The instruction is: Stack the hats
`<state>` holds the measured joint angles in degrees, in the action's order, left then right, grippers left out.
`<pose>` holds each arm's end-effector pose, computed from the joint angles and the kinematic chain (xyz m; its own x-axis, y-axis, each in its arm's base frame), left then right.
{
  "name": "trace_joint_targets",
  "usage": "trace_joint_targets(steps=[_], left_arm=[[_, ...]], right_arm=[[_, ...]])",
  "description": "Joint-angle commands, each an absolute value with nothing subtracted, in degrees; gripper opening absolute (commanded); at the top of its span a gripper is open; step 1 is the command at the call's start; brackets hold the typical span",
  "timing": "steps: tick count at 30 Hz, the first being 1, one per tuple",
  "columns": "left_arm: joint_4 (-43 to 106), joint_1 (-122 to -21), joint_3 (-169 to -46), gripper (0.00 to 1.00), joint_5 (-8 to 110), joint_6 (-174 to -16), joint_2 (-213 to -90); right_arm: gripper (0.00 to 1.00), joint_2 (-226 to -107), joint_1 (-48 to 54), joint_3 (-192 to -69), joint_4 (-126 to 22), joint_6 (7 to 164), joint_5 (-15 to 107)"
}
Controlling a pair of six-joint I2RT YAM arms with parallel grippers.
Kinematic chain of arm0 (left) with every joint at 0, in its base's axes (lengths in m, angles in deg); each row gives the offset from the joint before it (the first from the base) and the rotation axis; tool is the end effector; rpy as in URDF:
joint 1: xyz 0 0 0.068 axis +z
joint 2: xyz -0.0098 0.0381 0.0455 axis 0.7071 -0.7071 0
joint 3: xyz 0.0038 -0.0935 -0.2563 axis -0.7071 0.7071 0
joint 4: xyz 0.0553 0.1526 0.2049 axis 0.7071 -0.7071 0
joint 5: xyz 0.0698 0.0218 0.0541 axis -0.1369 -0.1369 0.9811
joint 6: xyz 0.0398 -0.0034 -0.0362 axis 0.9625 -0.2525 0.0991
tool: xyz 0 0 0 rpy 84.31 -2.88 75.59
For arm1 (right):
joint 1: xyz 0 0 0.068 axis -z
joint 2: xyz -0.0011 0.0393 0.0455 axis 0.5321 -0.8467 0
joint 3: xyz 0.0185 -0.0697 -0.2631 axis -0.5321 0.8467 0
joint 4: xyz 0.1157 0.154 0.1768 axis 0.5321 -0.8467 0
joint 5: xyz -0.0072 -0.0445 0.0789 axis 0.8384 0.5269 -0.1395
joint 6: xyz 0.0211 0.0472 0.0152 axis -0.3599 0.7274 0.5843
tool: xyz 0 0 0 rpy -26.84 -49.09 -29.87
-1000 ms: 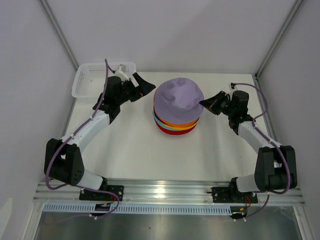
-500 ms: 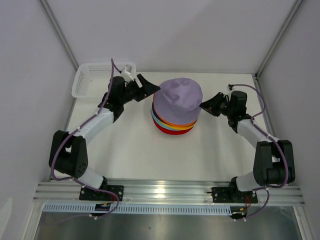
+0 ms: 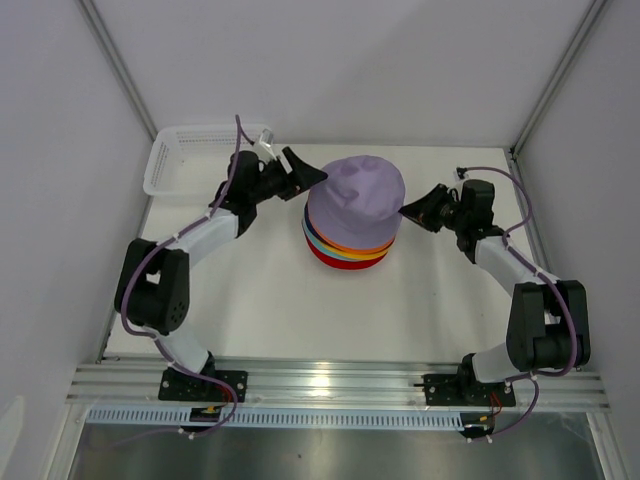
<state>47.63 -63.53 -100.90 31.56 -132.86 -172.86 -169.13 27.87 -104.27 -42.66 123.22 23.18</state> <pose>0.3685 -0.1410 0.2754 -0.6807 -0.4831 -0.5507 0.2959 0.5063 -0.8100 0.3201 0.0421 0.2431 -0.6735 0.5563 -0.4868 -0.0694 0.6081 0.7908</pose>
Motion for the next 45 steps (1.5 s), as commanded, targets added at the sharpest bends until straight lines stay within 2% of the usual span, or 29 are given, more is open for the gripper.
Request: trace_joint_targets(steps=[1, 3, 6, 7, 9, 10, 12, 19, 26, 31, 37, 45], left_arm=[[53.22, -63.46, -103.3, 0.78, 29.87, -134.33, -173.75], [55.33, -63.37, -102.77, 0.74, 27.85, -136.43, -174.63], [59.81, -63.46, -101.98, 0.58, 25.48, -139.34, -175.51], [60.69, -63.46, -101.89, 0.43, 25.04, -139.96, -175.95], [61.32, -63.46, -101.54, 0.29, 24.59, -140.93, -176.3], [61.31, -63.46, -101.28, 0.14, 24.85, -141.02, -176.22], [60.79, -63.46, -100.58, 0.01, 25.9, -141.19, -175.78], [54.12, -63.46, -99.61, 0.01, 31.43, -141.72, -170.51], [46.55, -63.46, -99.6, 0.01, 37.24, -144.36, -162.95], [43.65, -63.72, -101.89, 0.01, 36.9, -145.32, -162.24], [38.21, -65.13, -103.38, 0.01, 43.21, -142.0, -162.76], [34.34, -66.18, -100.84, 0.01, 47.61, -139.35, -166.9]], right_arm=[[0.16, -169.19, 28.1, -106.98, -42.89, 121.6, 23.43], [0.16, -169.46, 28.1, -107.07, -42.71, 121.95, 23.34], [0.15, -169.81, 28.1, -107.25, -42.36, 122.12, 23.43], [0.13, -170.24, 28.1, -107.34, -42.27, 122.39, 23.34], [0.11, -170.51, 28.1, -107.42, -42.1, 122.74, 23.17], [0.09, -170.77, 28.1, -107.51, -42.1, 122.74, 23.17], [0.07, -170.6, 28.1, -107.6, -42.1, 123.0, 23.34], [0.0, -167.62, 28.37, -109.27, -45.52, 125.81, 24.31], [0.0, -163.22, 28.8, -108.39, -45.17, 132.75, 22.99], [0.0, -161.55, 29.5, -107.17, -44.83, 134.78, 23.08], [0.0, -160.84, 30.12, -103.12, -41.05, 137.15, 24.3], [0.0, -166.73, 30.04, -101.27, -38.67, 134.08, 23.34]])
